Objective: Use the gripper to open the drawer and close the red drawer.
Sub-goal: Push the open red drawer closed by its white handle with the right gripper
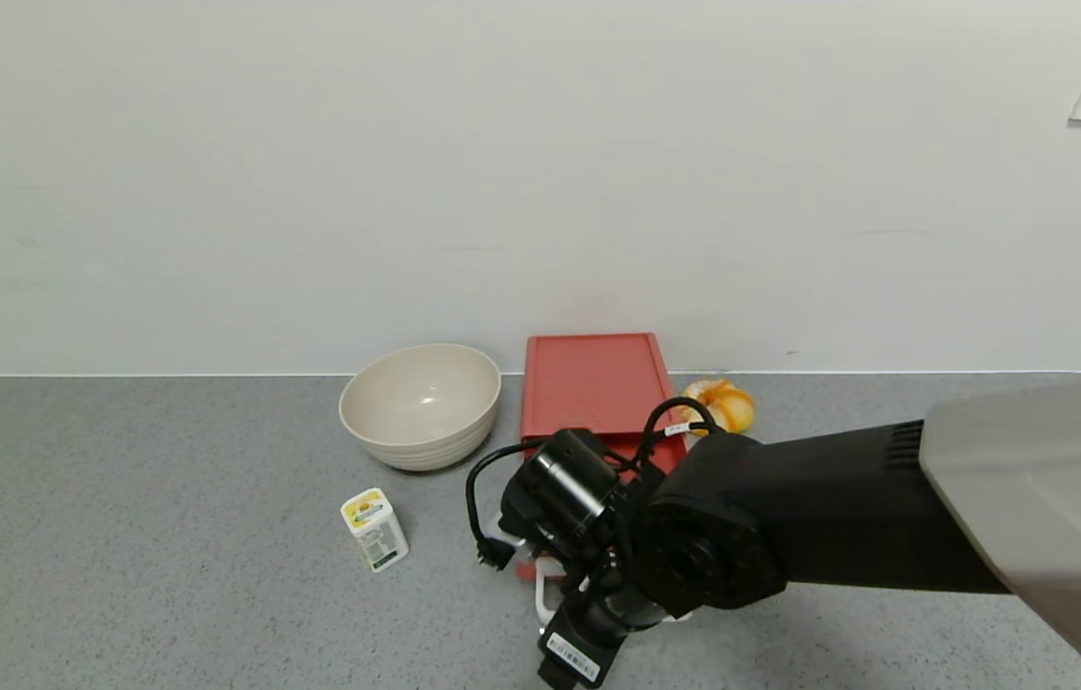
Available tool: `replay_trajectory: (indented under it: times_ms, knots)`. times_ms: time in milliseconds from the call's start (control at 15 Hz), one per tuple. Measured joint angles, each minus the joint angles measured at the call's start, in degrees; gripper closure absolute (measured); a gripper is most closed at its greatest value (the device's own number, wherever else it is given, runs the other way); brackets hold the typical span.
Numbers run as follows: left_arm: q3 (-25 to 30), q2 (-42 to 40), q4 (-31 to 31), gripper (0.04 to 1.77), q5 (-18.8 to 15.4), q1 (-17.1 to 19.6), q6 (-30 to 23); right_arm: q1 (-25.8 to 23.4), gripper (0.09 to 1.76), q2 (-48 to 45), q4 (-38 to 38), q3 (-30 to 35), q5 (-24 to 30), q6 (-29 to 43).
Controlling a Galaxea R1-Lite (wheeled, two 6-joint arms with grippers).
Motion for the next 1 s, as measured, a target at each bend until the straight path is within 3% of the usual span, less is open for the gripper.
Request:
replay_trajectory:
  times_ms: [1000]
  knots:
    - [0.0, 0.0, 0.0, 0.09, 0.0, 0.0, 0.0, -3.8, 0.14, 5.1, 0.5, -10.7, 1.4, -3.4]
